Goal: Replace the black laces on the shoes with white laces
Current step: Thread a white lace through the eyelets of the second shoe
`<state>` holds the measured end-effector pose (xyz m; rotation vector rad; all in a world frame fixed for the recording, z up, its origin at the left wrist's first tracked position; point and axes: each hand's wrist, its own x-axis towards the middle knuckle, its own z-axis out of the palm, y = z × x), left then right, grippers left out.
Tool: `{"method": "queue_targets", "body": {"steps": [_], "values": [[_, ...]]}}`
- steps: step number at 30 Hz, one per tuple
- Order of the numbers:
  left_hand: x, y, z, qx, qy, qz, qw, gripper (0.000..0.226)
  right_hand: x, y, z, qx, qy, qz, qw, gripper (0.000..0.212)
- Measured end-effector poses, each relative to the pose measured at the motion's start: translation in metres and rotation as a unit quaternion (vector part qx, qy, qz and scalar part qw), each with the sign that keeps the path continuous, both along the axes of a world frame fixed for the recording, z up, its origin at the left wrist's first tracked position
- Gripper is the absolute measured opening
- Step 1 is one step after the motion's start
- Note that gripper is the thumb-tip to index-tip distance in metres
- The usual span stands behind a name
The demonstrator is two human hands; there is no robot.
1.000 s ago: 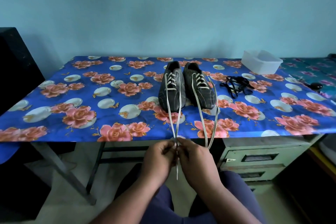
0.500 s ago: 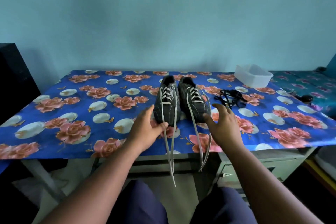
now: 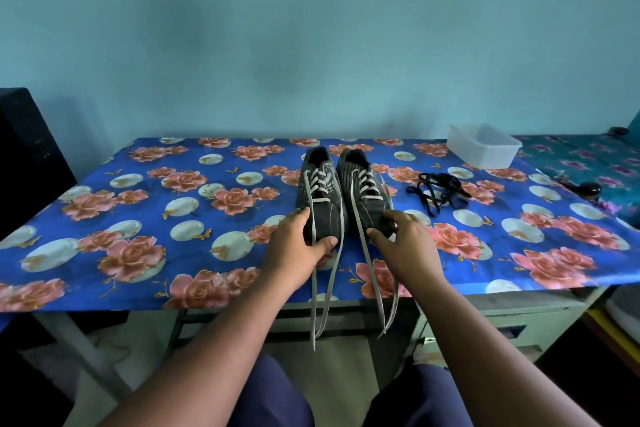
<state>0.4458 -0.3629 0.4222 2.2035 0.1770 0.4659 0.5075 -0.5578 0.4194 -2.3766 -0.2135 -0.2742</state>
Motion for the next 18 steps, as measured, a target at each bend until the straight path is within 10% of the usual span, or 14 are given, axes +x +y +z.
{"method": "queue_targets", "body": {"steps": [6, 12, 18], "values": [[-0.008, 0.004, -0.009, -0.027, 0.025, 0.008, 0.999, 0.088, -0.008, -0.006, -0.002, -0.013, -0.009, -0.010, 1.000, 0.051], [-0.029, 0.019, -0.020, 0.034, 0.017, 0.027, 0.999, 0.029, -0.058, 0.012, -0.001, -0.169, -0.072, -0.008, 0.983, 0.039], [-0.040, 0.005, -0.023, 0.145, 0.061, 0.008, 0.987, 0.017, -0.080, 0.047, -0.014, -0.233, -0.035, 0.018, 0.972, 0.051]]}}
